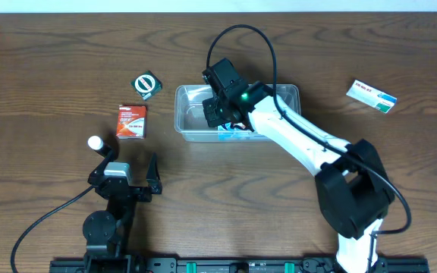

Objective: Pack container

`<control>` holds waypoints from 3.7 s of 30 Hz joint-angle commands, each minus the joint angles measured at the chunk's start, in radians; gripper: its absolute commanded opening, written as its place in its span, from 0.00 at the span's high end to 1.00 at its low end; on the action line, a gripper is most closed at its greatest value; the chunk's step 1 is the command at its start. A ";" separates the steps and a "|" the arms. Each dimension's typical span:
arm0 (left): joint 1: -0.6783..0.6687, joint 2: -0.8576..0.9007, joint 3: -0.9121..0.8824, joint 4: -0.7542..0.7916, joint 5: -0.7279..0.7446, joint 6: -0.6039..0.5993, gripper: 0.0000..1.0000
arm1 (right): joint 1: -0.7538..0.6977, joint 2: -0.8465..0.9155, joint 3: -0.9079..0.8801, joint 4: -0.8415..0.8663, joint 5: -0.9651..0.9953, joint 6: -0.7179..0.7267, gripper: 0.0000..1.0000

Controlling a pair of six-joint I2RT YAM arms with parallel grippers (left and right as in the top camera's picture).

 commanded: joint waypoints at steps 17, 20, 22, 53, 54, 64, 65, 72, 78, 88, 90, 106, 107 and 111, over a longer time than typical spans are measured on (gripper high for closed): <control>0.006 -0.005 -0.017 -0.035 0.007 0.006 0.02 | -0.009 0.067 0.505 -0.472 -0.062 -0.049 0.99; 0.006 -0.005 -0.017 -0.035 0.007 0.006 0.02 | -0.023 0.080 0.570 -0.543 -0.081 -0.074 0.99; 0.006 -0.005 -0.017 -0.035 0.007 0.006 0.02 | -0.032 0.108 0.611 -0.602 -0.102 -0.089 0.99; 0.006 -0.005 -0.017 -0.035 0.007 0.006 0.02 | 0.032 0.425 0.646 -0.586 0.026 0.038 0.99; 0.006 -0.005 -0.017 -0.035 0.007 0.006 0.02 | 0.036 0.427 0.646 -0.581 0.026 0.052 0.99; 0.006 -0.005 -0.017 -0.035 0.007 0.006 0.02 | 0.061 0.445 0.642 -0.564 0.085 0.159 0.99; 0.006 -0.005 -0.017 -0.035 0.007 0.006 0.02 | 0.061 0.445 0.636 -0.560 0.091 0.167 0.99; 0.006 -0.005 -0.017 -0.035 0.007 0.006 0.02 | 0.060 0.445 0.574 -0.520 0.093 0.201 0.99; 0.006 -0.005 -0.017 -0.035 0.007 0.006 0.02 | 0.058 0.445 0.549 -0.504 0.093 0.208 0.99; 0.006 -0.005 -0.017 -0.035 0.007 0.006 0.02 | 0.054 0.445 0.526 -0.509 0.108 0.239 0.99; 0.006 -0.005 -0.017 -0.035 0.007 0.006 0.02 | 0.051 0.445 0.517 -0.509 0.108 0.243 0.99; 0.006 -0.005 -0.017 -0.035 0.007 0.006 0.02 | 0.047 0.445 0.516 -0.510 0.106 0.245 0.39; 0.006 -0.005 -0.017 -0.035 0.007 0.006 0.02 | 0.047 0.445 0.516 -0.510 0.106 0.245 0.32; 0.006 -0.005 -0.017 -0.035 0.007 0.006 0.02 | 0.047 0.445 0.516 -0.510 0.102 0.243 0.13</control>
